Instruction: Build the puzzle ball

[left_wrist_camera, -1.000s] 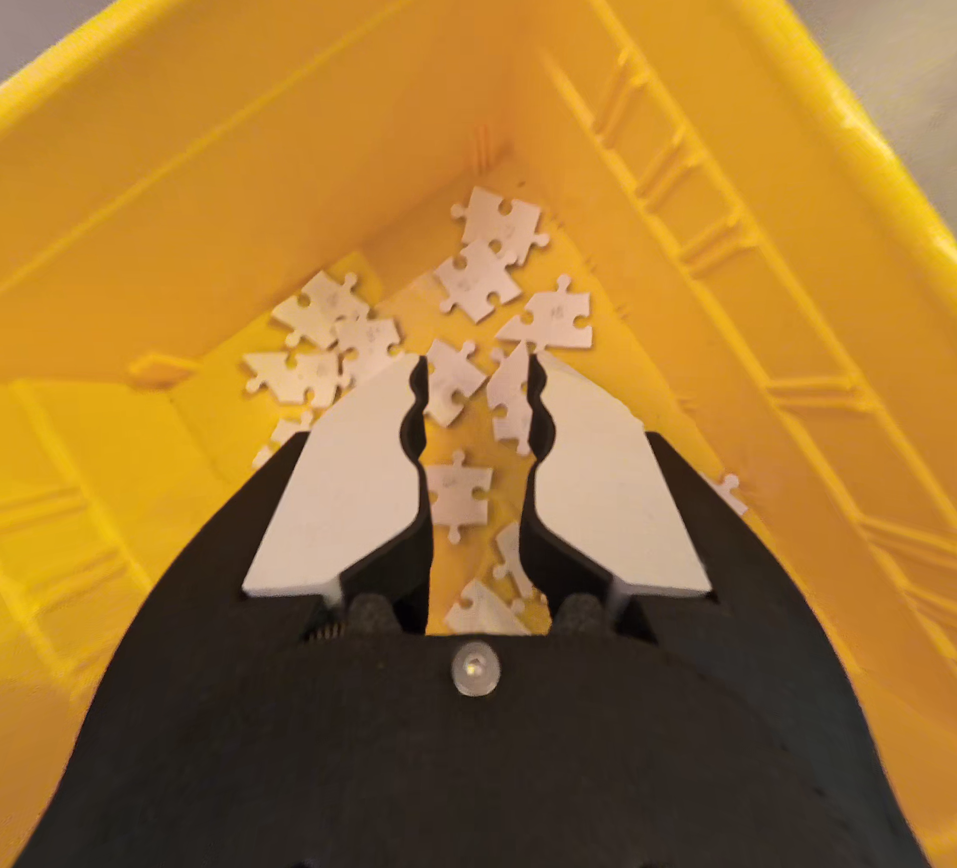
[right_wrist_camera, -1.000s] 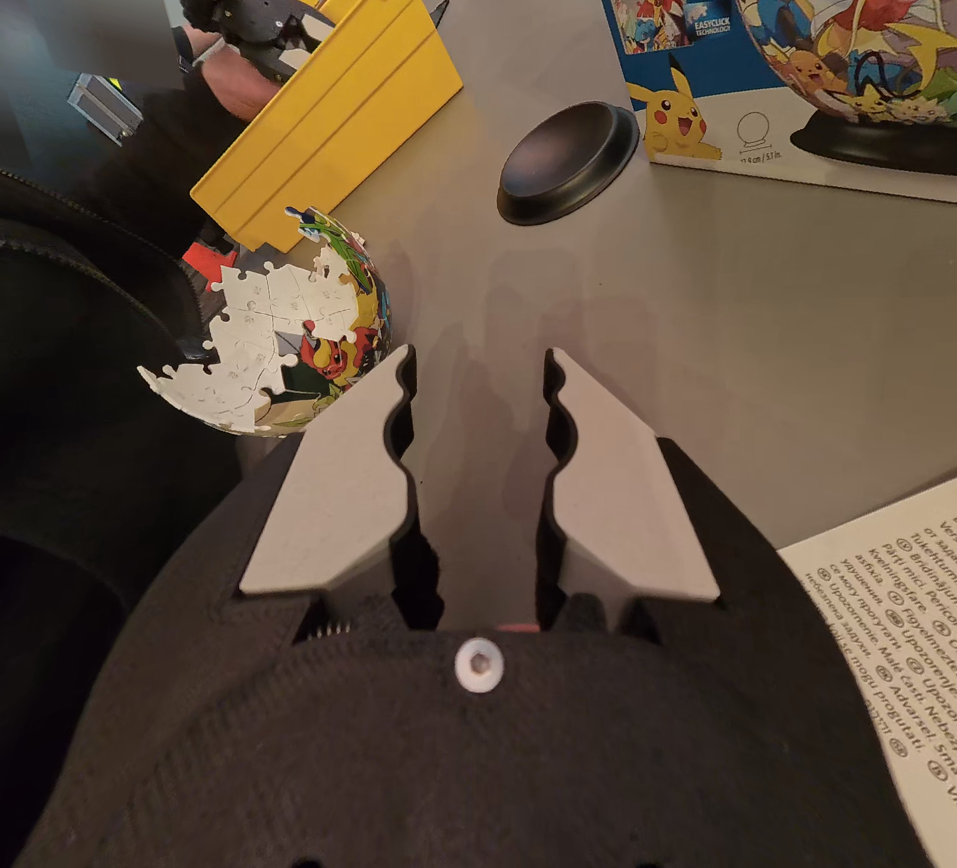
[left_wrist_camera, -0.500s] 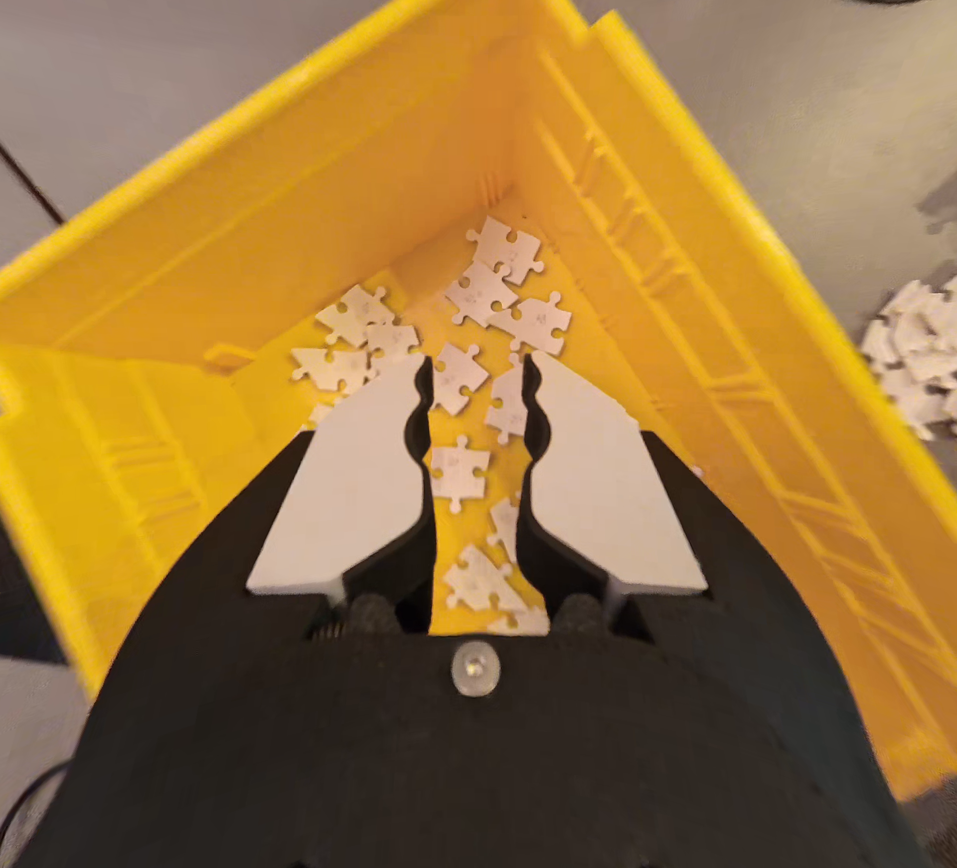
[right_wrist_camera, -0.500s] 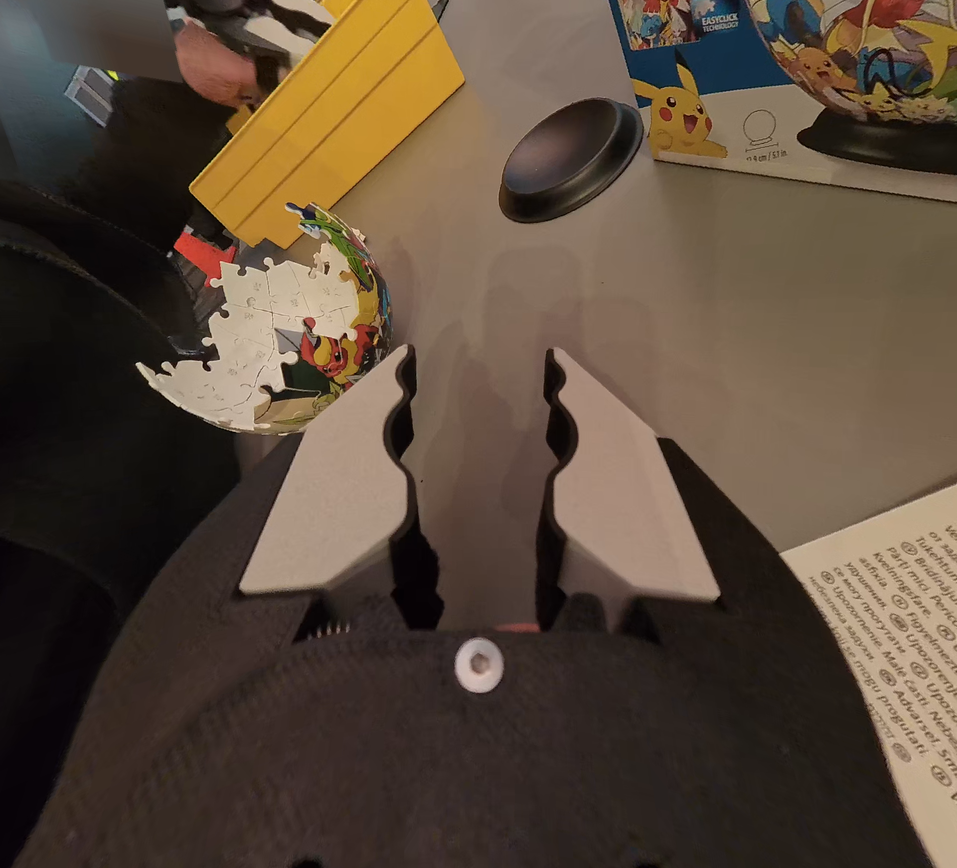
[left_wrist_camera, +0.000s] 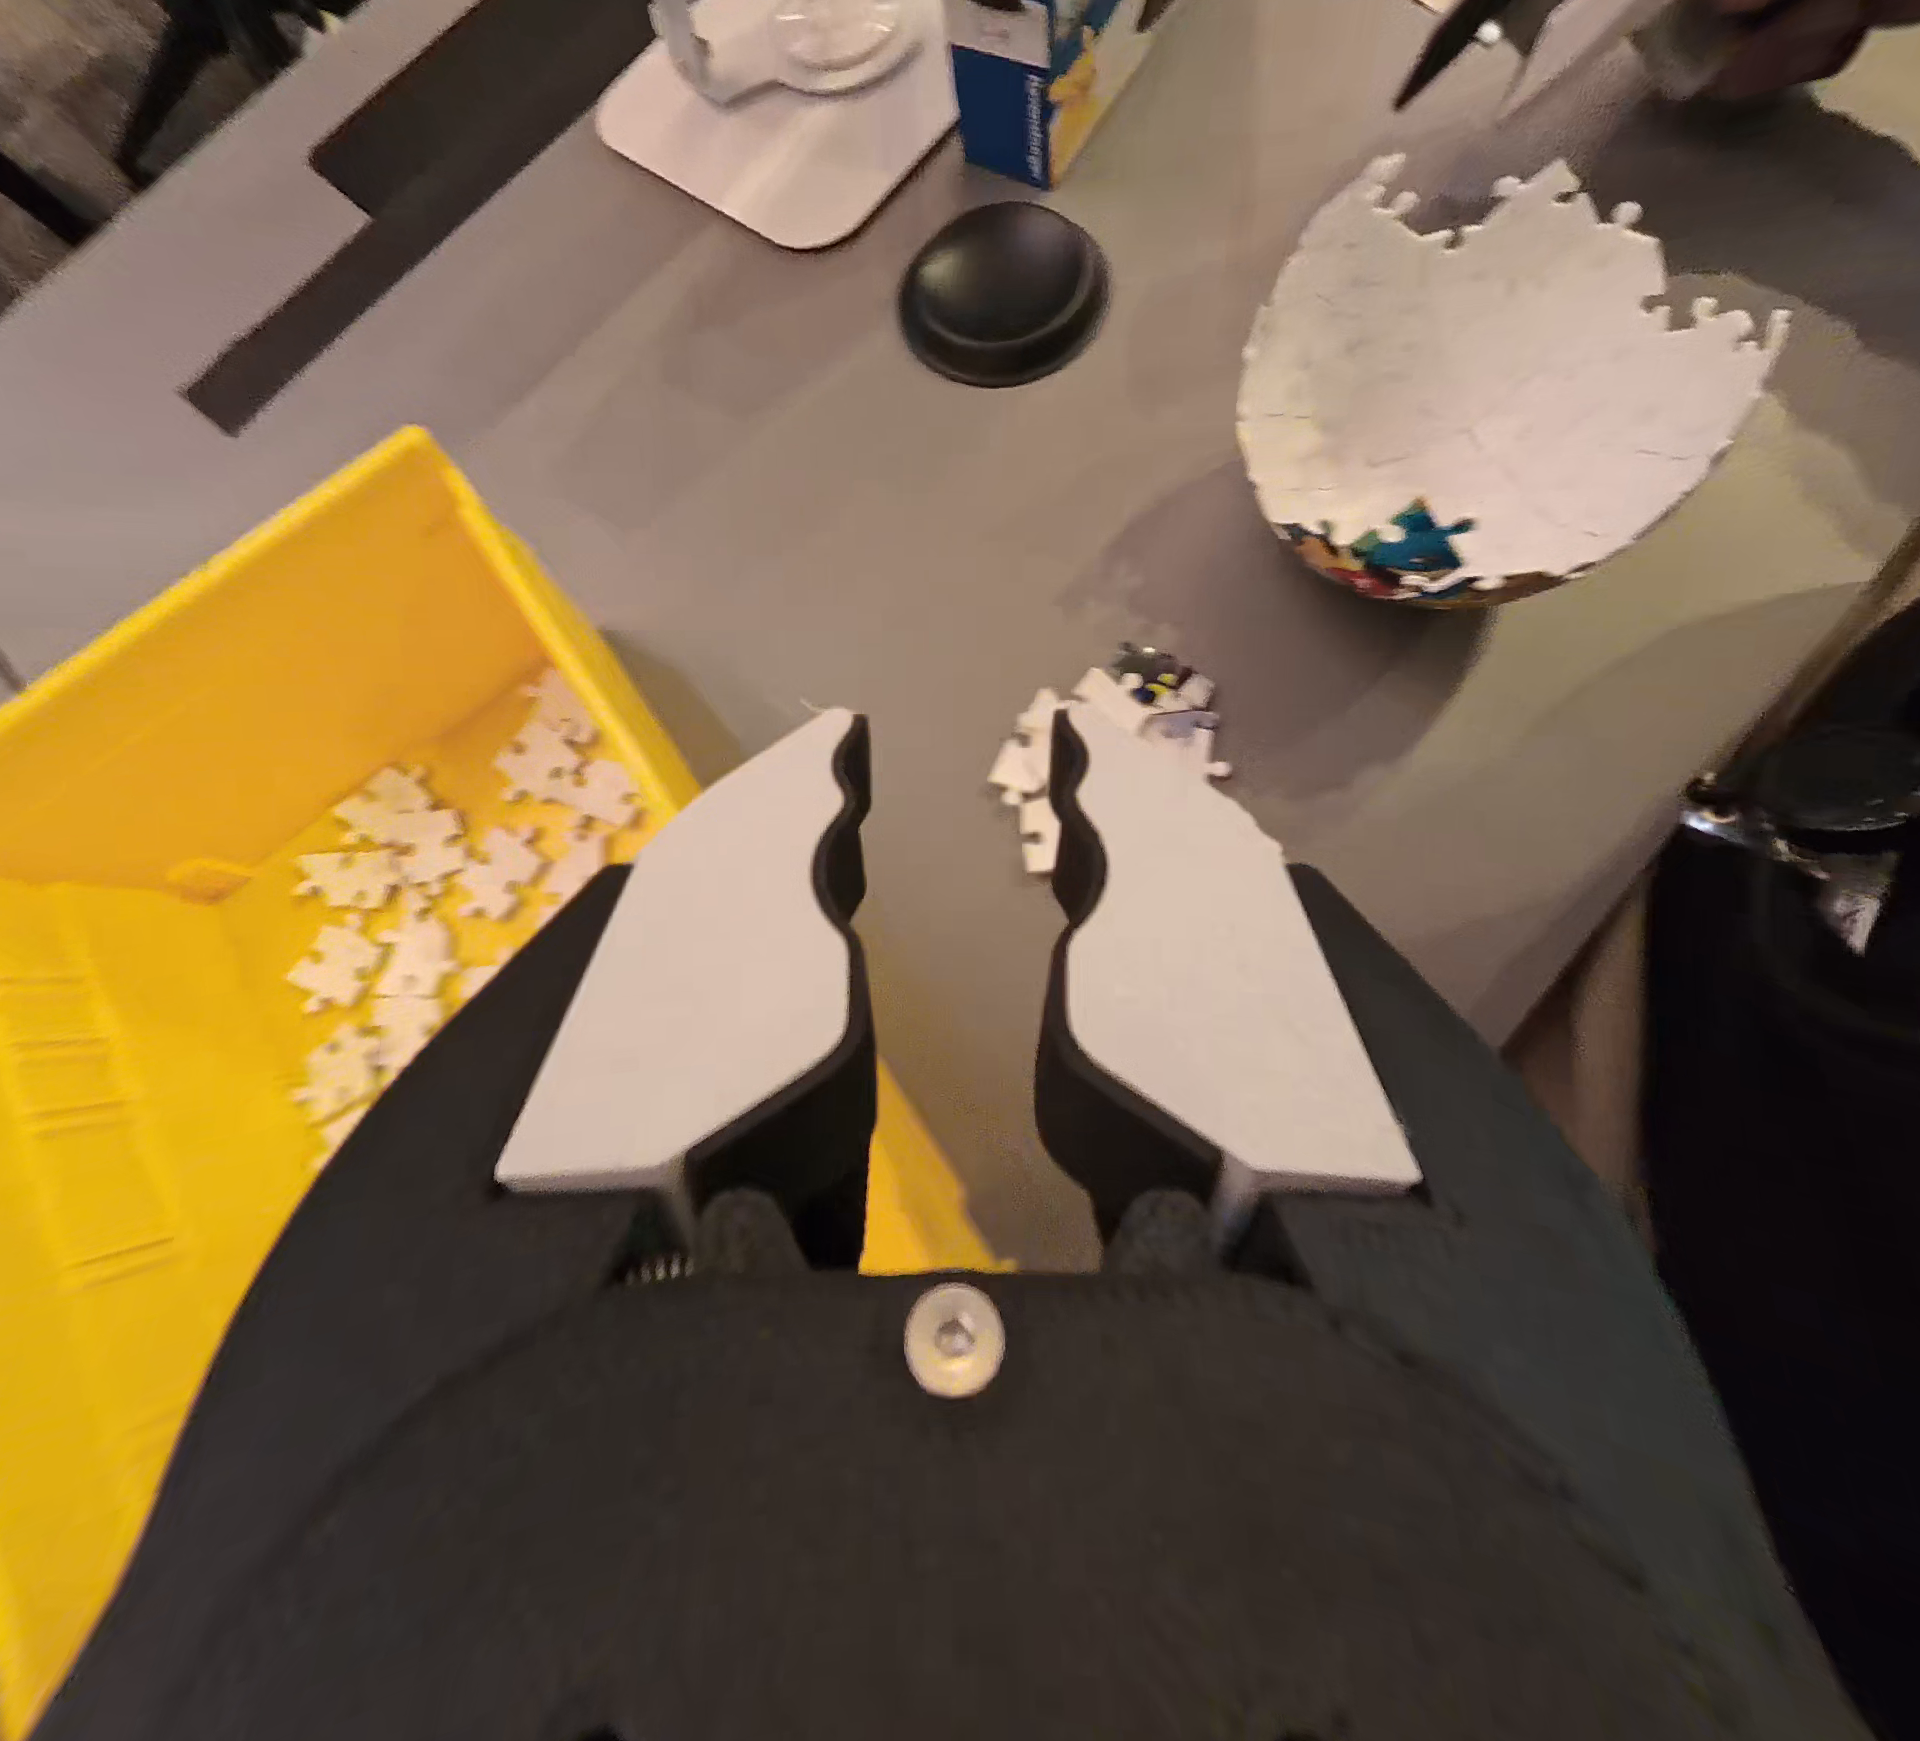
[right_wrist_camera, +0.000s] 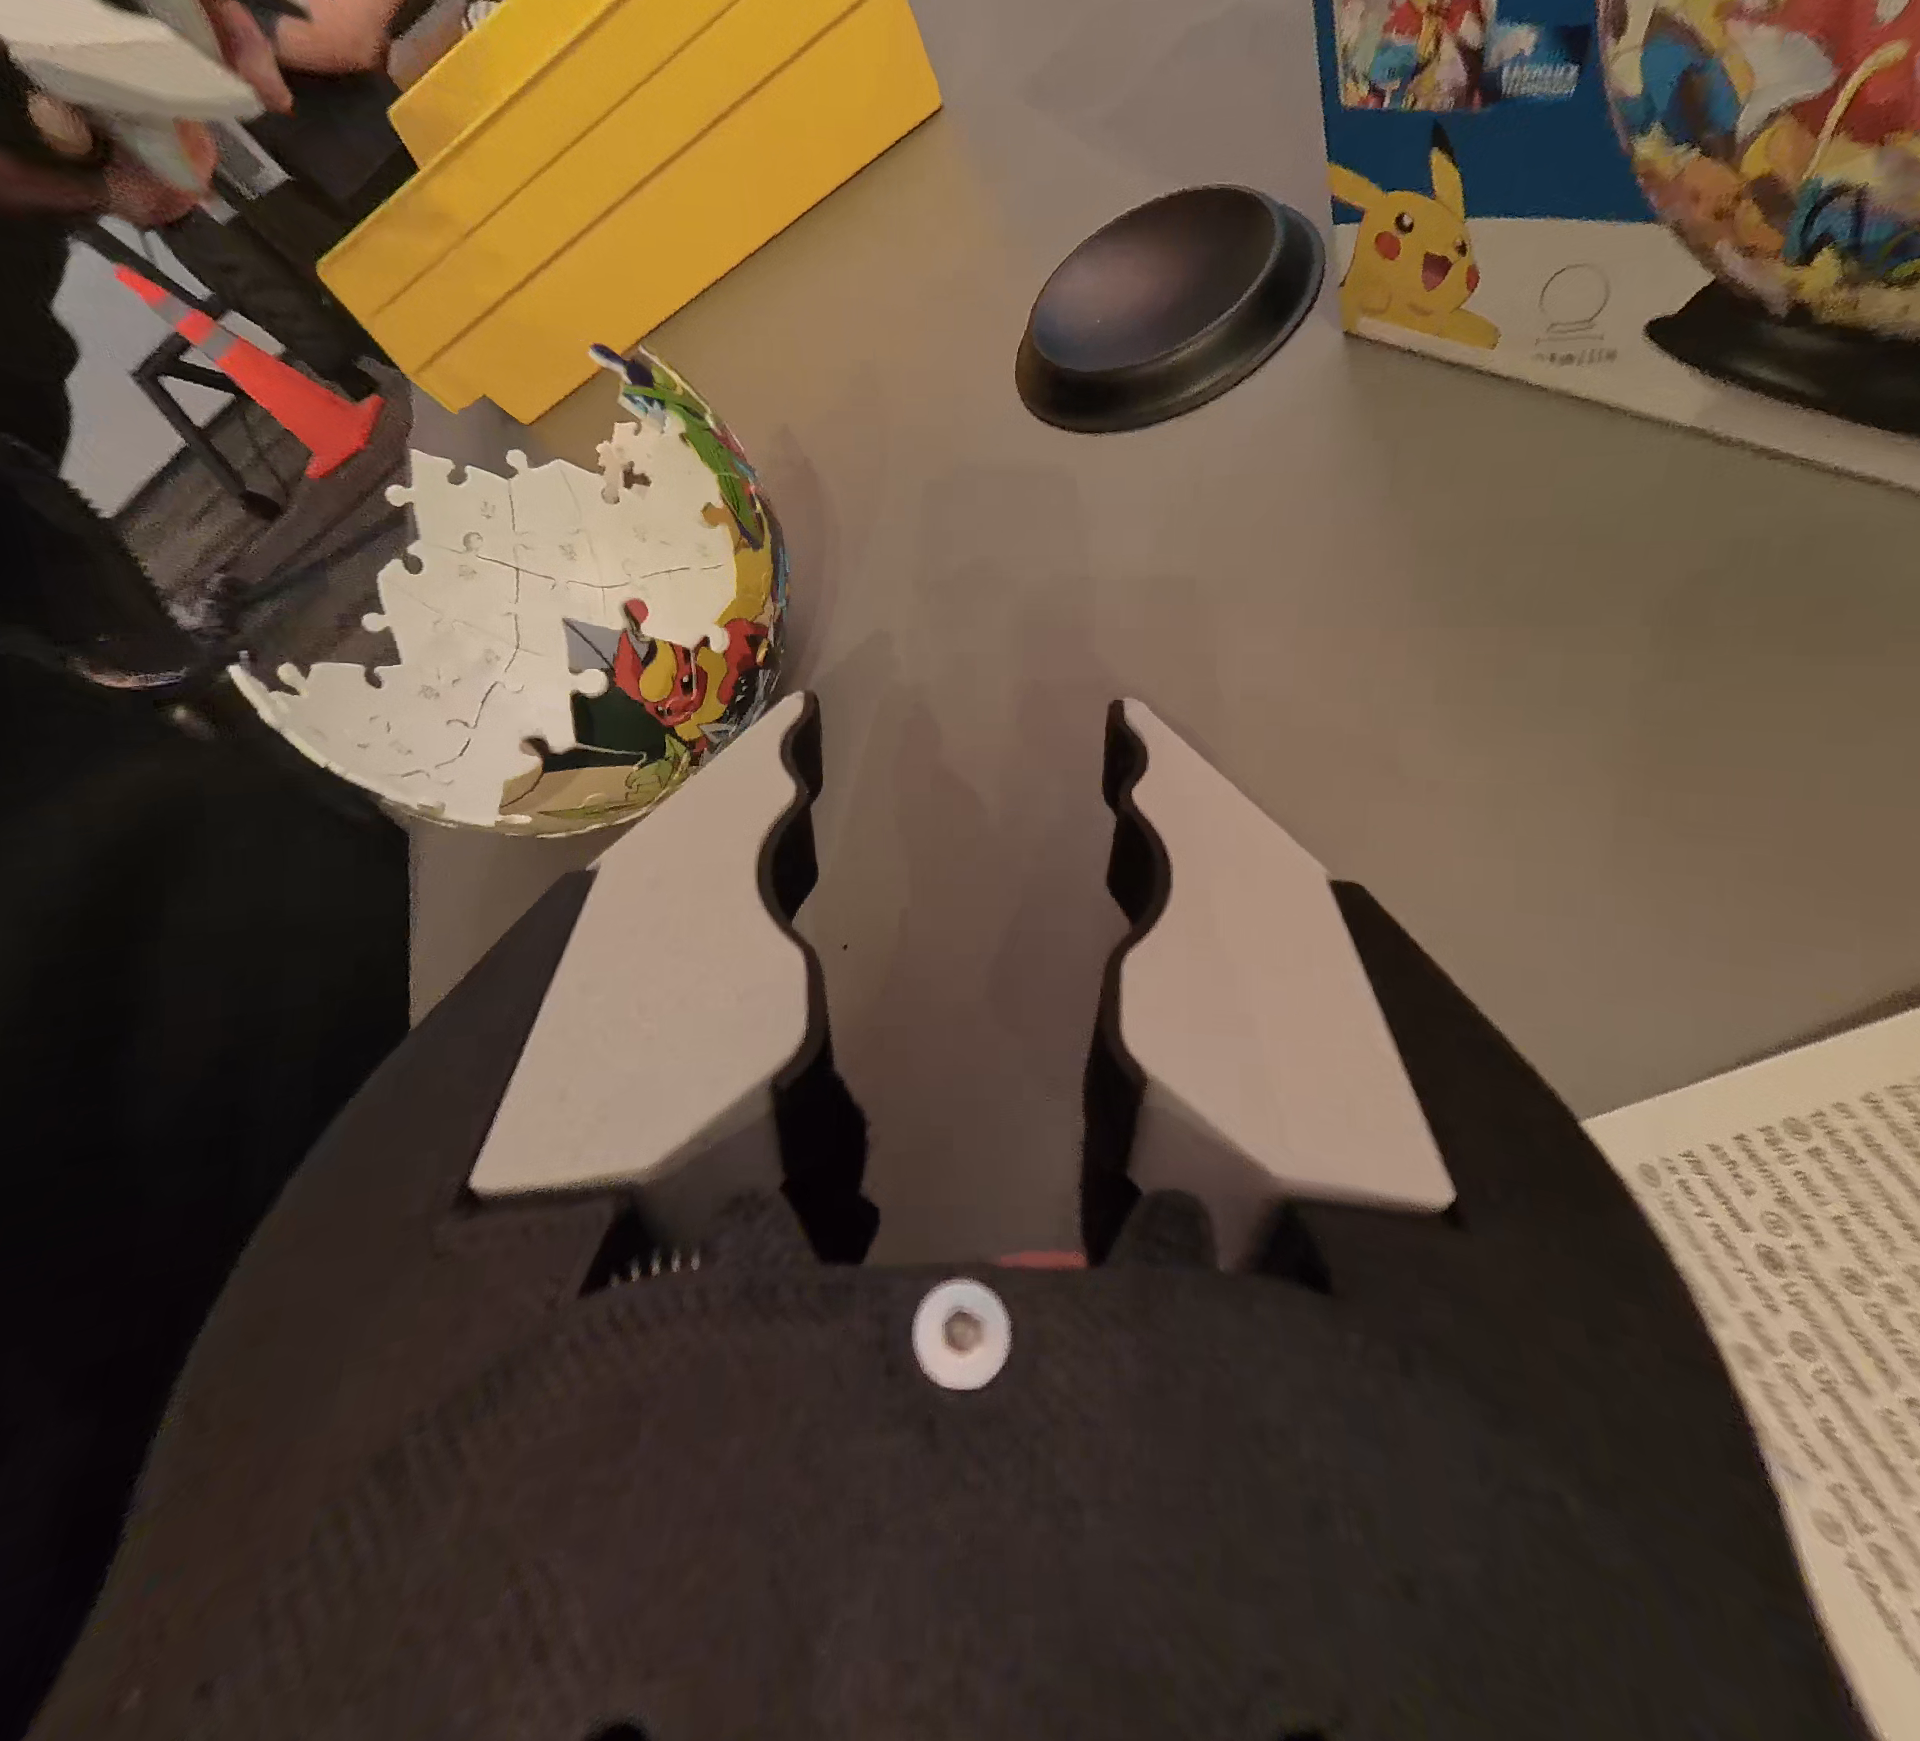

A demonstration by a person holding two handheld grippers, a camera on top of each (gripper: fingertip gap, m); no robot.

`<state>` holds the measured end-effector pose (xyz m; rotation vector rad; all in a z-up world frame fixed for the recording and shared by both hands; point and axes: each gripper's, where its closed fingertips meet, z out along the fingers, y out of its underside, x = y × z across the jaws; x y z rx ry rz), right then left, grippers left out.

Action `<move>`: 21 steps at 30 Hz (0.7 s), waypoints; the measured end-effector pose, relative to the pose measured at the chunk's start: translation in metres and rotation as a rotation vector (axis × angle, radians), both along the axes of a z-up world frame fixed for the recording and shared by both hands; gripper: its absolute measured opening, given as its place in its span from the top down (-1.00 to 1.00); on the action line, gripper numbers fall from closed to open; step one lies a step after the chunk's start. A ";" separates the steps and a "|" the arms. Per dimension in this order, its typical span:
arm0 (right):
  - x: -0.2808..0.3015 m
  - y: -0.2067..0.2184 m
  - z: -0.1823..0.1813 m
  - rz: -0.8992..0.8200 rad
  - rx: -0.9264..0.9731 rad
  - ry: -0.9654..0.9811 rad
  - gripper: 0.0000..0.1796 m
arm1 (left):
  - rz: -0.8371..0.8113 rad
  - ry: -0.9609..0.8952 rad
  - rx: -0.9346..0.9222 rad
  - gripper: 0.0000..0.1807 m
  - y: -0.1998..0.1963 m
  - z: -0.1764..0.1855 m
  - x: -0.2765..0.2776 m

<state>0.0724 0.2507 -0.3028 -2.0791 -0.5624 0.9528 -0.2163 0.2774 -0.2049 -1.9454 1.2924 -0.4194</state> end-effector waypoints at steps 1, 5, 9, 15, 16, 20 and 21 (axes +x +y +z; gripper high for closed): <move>0.000 0.001 0.005 -0.004 0.020 -0.007 0.41 | -0.001 -0.003 -0.024 0.63 -0.009 -0.007 0.006; -0.007 0.001 0.024 -0.003 0.097 -0.020 0.41 | 0.012 0.002 -0.104 0.62 -0.039 -0.045 0.027; -0.017 -0.001 0.027 0.018 0.123 -0.062 0.42 | 0.064 0.138 -0.116 0.59 -0.048 -0.105 0.030; -0.018 0.002 0.037 0.000 0.171 -0.096 0.42 | 0.164 0.287 -0.014 0.52 -0.030 -0.139 0.015; -0.019 0.002 0.036 0.004 0.167 -0.097 0.42 | 0.168 0.262 -0.044 0.50 -0.030 -0.138 0.018; -0.021 0.000 0.033 0.015 0.151 -0.114 0.42 | 0.136 0.262 -0.036 0.59 -0.027 -0.140 0.026; -0.020 0.001 0.034 0.011 0.153 -0.114 0.42 | 0.137 0.242 -0.058 0.62 -0.028 -0.141 0.029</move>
